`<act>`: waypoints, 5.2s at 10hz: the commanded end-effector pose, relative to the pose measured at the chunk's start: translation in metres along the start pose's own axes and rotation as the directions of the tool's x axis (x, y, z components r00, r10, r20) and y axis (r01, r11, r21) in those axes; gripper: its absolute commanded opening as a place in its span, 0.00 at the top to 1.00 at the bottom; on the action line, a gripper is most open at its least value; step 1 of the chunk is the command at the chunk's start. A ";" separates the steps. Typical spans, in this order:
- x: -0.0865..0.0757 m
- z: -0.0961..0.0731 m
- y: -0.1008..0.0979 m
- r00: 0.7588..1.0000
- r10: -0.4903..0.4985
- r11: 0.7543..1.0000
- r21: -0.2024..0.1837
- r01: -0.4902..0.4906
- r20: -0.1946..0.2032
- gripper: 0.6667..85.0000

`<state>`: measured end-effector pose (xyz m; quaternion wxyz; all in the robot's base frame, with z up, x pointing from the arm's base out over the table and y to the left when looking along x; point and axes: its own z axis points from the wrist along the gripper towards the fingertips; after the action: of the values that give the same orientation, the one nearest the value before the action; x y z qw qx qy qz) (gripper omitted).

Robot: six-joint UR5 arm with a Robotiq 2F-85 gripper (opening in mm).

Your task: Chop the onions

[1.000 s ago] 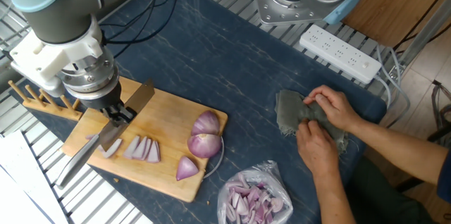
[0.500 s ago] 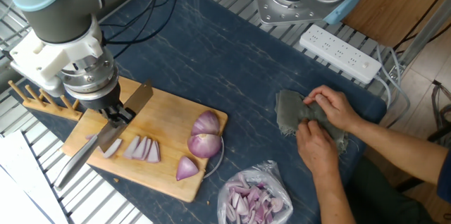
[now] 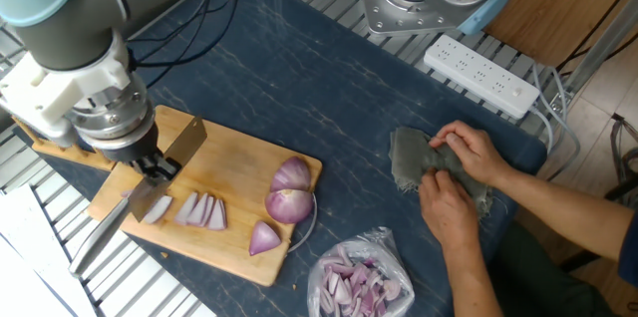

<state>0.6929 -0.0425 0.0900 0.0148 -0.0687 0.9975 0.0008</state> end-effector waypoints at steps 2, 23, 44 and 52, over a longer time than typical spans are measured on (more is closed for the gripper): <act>-0.011 0.009 0.001 1.000 0.007 1.000 -0.023 -0.007 0.000 1.00; -0.014 0.022 0.002 1.000 0.003 0.999 -0.040 -0.003 0.005 1.00; -0.006 -0.010 0.043 0.991 -0.131 0.991 -0.027 0.132 0.027 1.00; -0.018 0.000 0.046 0.991 -0.125 0.992 -0.025 0.126 0.036 1.00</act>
<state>0.6989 0.0048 0.0925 0.0270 -0.1321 0.9908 0.0116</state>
